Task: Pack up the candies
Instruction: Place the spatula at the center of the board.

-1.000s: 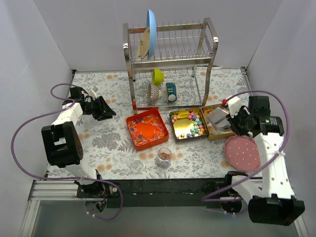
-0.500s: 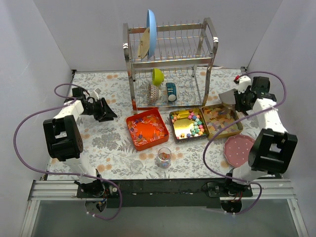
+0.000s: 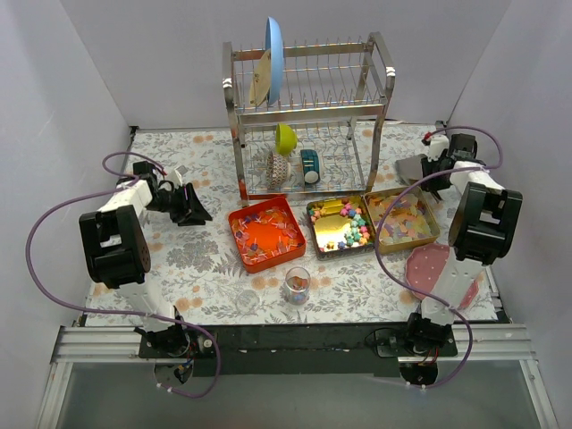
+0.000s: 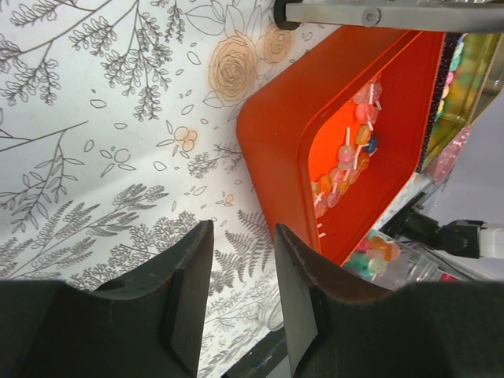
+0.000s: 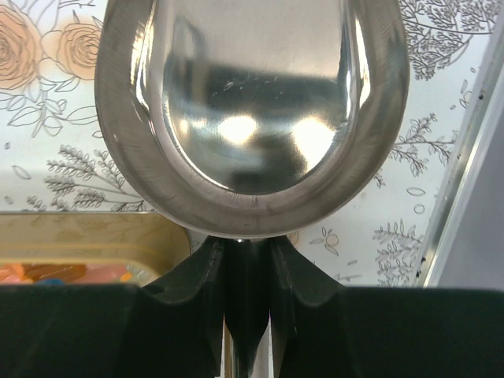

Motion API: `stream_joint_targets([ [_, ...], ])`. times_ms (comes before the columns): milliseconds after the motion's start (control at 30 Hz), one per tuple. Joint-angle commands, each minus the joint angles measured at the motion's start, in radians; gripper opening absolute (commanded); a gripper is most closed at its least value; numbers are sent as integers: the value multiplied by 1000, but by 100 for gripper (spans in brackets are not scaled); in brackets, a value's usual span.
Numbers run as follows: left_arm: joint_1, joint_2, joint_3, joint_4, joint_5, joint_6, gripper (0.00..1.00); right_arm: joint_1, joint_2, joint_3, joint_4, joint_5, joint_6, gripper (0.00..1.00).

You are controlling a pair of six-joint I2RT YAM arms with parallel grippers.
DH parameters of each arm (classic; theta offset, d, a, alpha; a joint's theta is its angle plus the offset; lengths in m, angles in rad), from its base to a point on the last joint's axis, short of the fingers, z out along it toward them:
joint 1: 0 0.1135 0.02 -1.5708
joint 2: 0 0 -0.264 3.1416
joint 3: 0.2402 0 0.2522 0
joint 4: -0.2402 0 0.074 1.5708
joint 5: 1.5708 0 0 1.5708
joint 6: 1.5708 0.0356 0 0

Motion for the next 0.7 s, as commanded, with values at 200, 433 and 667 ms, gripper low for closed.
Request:
stream_joint_targets([
  [200, 10, -5, 12, -25, -54, 78, 37, -3, -12, 104, -68, -1, -33, 55],
  [433, 8, -1, 21, 61, -16, 7, 38, 56, -294, 55, -211, -259, -43, 86],
  [667, 13, -70, -30, 159, -106, -115, 39, 617, -509, 12, -406, -334, -254, 86],
])
